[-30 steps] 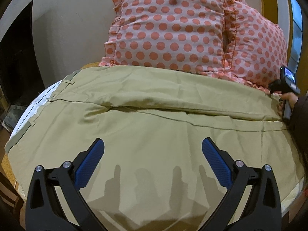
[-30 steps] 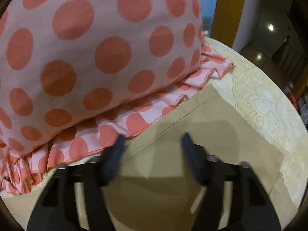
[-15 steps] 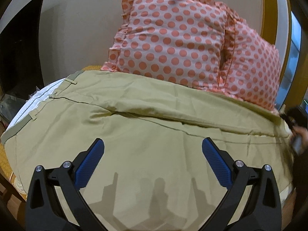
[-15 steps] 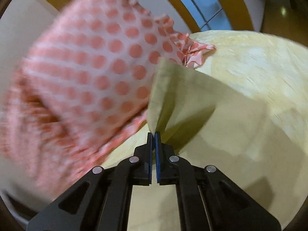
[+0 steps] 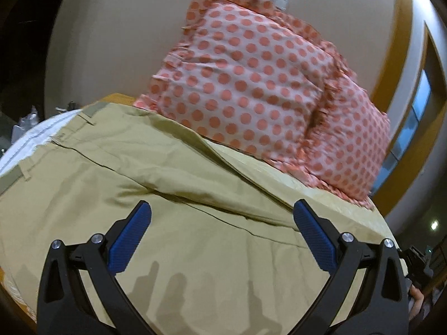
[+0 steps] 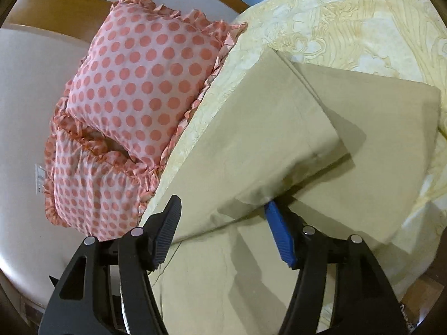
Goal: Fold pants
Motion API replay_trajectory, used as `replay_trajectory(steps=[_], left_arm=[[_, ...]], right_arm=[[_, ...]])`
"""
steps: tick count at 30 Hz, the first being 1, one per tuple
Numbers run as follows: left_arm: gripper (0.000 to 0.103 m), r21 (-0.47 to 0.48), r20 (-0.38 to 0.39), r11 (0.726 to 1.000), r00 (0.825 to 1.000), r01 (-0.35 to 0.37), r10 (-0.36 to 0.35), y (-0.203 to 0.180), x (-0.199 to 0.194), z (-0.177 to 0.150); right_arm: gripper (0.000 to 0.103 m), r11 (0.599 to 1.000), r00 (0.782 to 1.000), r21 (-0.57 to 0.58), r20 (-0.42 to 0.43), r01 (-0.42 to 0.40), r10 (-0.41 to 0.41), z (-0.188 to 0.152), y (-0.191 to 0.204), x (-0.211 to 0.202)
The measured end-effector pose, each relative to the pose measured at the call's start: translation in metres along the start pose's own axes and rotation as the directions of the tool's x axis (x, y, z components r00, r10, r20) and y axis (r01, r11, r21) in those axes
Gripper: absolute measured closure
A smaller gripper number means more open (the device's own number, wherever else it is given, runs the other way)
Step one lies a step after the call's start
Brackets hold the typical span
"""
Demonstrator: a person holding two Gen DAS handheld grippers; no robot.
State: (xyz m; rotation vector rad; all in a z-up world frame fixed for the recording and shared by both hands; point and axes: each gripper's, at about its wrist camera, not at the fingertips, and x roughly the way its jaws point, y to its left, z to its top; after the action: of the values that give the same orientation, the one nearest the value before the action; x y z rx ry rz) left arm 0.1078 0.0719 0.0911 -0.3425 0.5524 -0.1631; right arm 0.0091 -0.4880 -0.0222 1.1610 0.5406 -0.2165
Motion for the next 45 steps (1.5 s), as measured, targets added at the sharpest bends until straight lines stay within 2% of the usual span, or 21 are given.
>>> replay_trajectory(steps=[2, 3, 4, 5, 7, 10, 14, 19, 20, 21, 22, 23, 24, 27, 30, 32, 36, 39, 42, 44, 45], left_arm=[[0.002, 0.006, 0.003, 1.0, 1.0, -0.026, 0.026, 0.003, 0.004, 0.008], [0.002, 0.011, 0.011, 1.0, 1.0, -0.021, 0.021, 0.004, 0.006, 0.014], [0.002, 0.016, 0.016, 1.0, 1.0, -0.014, 0.013, 0.006, 0.009, 0.018], [0.002, 0.026, 0.018, 1.0, 1.0, -0.005, 0.004, 0.007, 0.014, 0.024], [0.002, 0.044, -0.002, 0.999, 1.0, -0.009, 0.009, 0.008, 0.031, 0.039], [0.002, 0.025, -0.067, 0.999, 0.997, -0.04, 0.042, 0.015, 0.07, 0.062], [0.007, -0.034, -0.219, 0.995, 0.972, -0.099, 0.089, 0.029, 0.143, 0.086], [0.047, -0.107, -0.408, 0.971, 0.9, -0.214, 0.154, 0.052, 0.217, 0.082], [0.052, -0.103, -0.409, 0.964, 0.894, -0.244, 0.182, 0.055, 0.224, 0.08], [0.064, -0.086, -0.379, 0.962, 0.901, -0.26, 0.21, 0.056, 0.224, 0.08], [0.088, -0.061, -0.363, 0.961, 0.902, -0.271, 0.232, 0.054, 0.225, 0.081], [0.093, -0.048, -0.371, 0.964, 0.901, -0.26, 0.224, 0.055, 0.225, 0.081], [0.095, -0.059, -0.37, 0.965, 0.903, -0.257, 0.217, 0.056, 0.222, 0.081], [0.098, -0.054, -0.279, 0.976, 0.942, -0.211, 0.188, 0.051, 0.177, 0.082], [0.098, -0.01, -0.142, 0.989, 0.98, -0.146, 0.143, 0.038, 0.095, 0.07], [0.098, 0.007, -0.1, 0.993, 0.988, -0.122, 0.122, 0.033, 0.048, 0.058], [0.098, -0.022, -0.095, 0.995, 0.991, -0.099, 0.097, 0.048, -0.043, -0.012], [0.098, -0.079, -0.144, 0.99, 0.984, -0.114, 0.102, 0.062, -0.068, -0.068], [0.097, -0.075, -0.172, 0.989, 0.978, -0.13, 0.115, 0.065, -0.071, -0.095], [0.091, -0.044, -0.16, 0.989, 0.978, -0.14, 0.132, 0.064, -0.069, -0.105], [0.087, -0.034, -0.146, 0.989, 0.98, -0.144, 0.138, 0.064, -0.073, -0.107]], right_arm=[[0.041, 1.0, 1.0, -0.012, 0.02, 0.006, -0.005, 0.002, 0.002, 0.007], [0.048, 1.0, 1.0, -0.021, 0.029, 0.011, -0.01, 0.003, 0.001, 0.009], [0.08, 0.999, 1.0, -0.032, 0.031, 0.002, -0.001, 0.005, 0.001, 0.016], [0.098, 0.999, 1.0, -0.031, 0.016, -0.019, 0.019, 0.008, -0.001, 0.023], [0.099, 0.998, 0.997, 0.008, 0.017, -0.069, 0.069, 0.011, -0.009, 0.025], [0.099, 0.988, 0.983, 0.007, 0.095, -0.157, 0.155, 0.013, -0.017, 0.002], [0.099, 0.982, 0.977, 0.006, 0.101, -0.187, 0.185, 0.017, -0.02, -0.004], [0.099, 0.983, 0.977, -0.012, 0.111, -0.182, 0.182, 0.019, -0.017, -0.001], [0.099, 0.983, 0.977, -0.017, 0.111, -0.181, 0.181, 0.02, -0.016, 0.0], [0.099, 0.983, 0.977, -0.022, 0.111, -0.18, 0.181, 0.021, -0.015, 0.0], [0.099, 0.983, 0.977, -0.031, 0.111, -0.179, 0.181, 0.022, -0.014, 0.001], [0.099, 0.984, 0.977, -0.044, 0.112, -0.175, 0.179, 0.023, -0.011, 0.001], [0.099, 0.984, 0.977, -0.051, 0.114, -0.173, 0.178, 0.023, -0.01, 0.0], [0.099, 0.984, 0.976, -0.081, 0.132, -0.161, 0.171, 0.028, -0.003, -0.007], [0.099, 0.982, 0.97, -0.106, 0.171, -0.154, 0.171, 0.032, 0.001, -0.025], [0.099, 0.983, 0.966, -0.13, 0.207, -0.131, 0.156, 0.033, -0.001, -0.044], [0.099, 0.988, 0.966, -0.131, 0.234, -0.079, 0.108, 0.028, -0.014, -0.066], [0.099, 0.993, 0.97, -0.121, 0.241, -0.013, 0.042, 0.022, -0.026, -0.071], [0.099, 0.988, 0.965, -0.118, 0.253, 0.095, -0.063, 0.014, -0.035, -0.074], [0.093, 0.984, 0.963, -0.117, 0.252, 0.133, -0.101, 0.011, -0.039, -0.077], [0.079, 0.983, 0.96, -0.11, 0.256, 0.147, -0.115, 0.009, -0.04, -0.079]])
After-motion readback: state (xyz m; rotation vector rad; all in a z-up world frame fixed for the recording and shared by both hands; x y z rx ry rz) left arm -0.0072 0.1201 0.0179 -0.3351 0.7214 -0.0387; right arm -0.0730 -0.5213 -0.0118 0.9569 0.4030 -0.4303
